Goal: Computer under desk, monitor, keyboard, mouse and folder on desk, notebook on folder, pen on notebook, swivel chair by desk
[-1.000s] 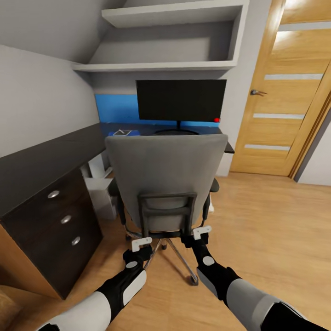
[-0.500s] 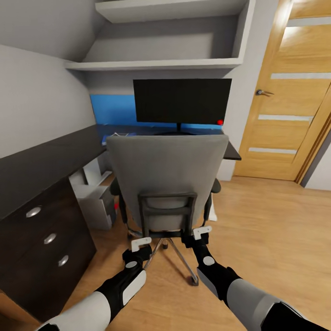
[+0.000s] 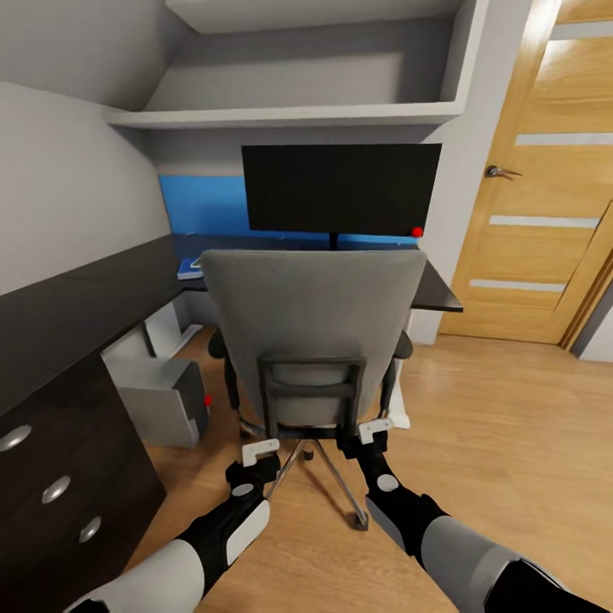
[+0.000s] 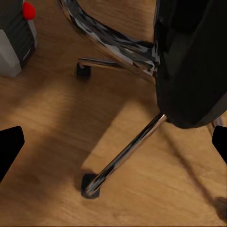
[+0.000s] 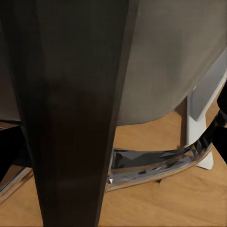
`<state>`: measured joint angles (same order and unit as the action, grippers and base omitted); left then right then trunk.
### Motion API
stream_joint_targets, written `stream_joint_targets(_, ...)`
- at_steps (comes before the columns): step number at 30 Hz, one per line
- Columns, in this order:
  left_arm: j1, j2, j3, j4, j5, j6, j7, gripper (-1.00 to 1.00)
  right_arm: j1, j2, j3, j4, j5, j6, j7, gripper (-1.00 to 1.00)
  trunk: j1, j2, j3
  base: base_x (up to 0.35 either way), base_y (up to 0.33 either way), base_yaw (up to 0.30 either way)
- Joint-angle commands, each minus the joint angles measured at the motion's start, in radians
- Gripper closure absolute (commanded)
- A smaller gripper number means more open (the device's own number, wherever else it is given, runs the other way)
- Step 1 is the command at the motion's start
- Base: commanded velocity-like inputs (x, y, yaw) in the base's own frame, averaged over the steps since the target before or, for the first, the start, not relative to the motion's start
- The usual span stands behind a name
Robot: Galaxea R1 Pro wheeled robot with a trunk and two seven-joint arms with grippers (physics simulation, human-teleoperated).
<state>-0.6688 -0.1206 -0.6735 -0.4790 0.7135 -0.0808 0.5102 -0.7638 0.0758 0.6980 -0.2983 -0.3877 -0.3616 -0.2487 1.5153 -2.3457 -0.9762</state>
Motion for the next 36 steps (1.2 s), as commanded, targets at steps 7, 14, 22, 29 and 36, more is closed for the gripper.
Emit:
stream_joint_targets(7, -0.002, 0.005, 0.000, 0.000, 0.001, -0.010, 0.014, -1.00, -0.002, -0.036, -0.008, 0.001, -0.020, -0.008, -0.012, -1.00, 0.000, 0.000, -0.001, 0.019, 0.000, 0.000)
stream_joint_targets(14, -0.002, 0.005, -0.001, 0.000, 0.001, -0.009, 0.014, -1.00, -0.002, -0.036, -0.008, 0.001, -0.019, -0.009, -0.012, -1.00, 0.000, 0.000, -0.001, -0.273, 0.000, 0.000)
stream_joint_targets(22, -0.001, 0.005, -0.001, 0.000, 0.001, -0.010, 0.014, -1.00, -0.002, -0.036, -0.008, 0.001, -0.019, -0.010, -0.012, -1.00, 0.000, 0.000, -0.001, -0.333, 0.000, 0.000)
stream_joint_targets(29, -0.001, 0.006, -0.001, 0.000, 0.001, -0.009, 0.014, -1.00, -0.002, -0.036, -0.008, 0.001, -0.019, -0.010, -0.012, -1.00, 0.000, 0.000, -0.001, -0.335, 0.000, 0.000)
stream_joint_targets(36, -0.002, 0.006, -0.001, 0.000, 0.001, -0.009, 0.014, -1.00, -0.002, -0.036, -0.008, 0.002, -0.019, -0.009, -0.012, -1.00, 0.000, 0.000, -0.001, -0.335, 0.000, 0.000)
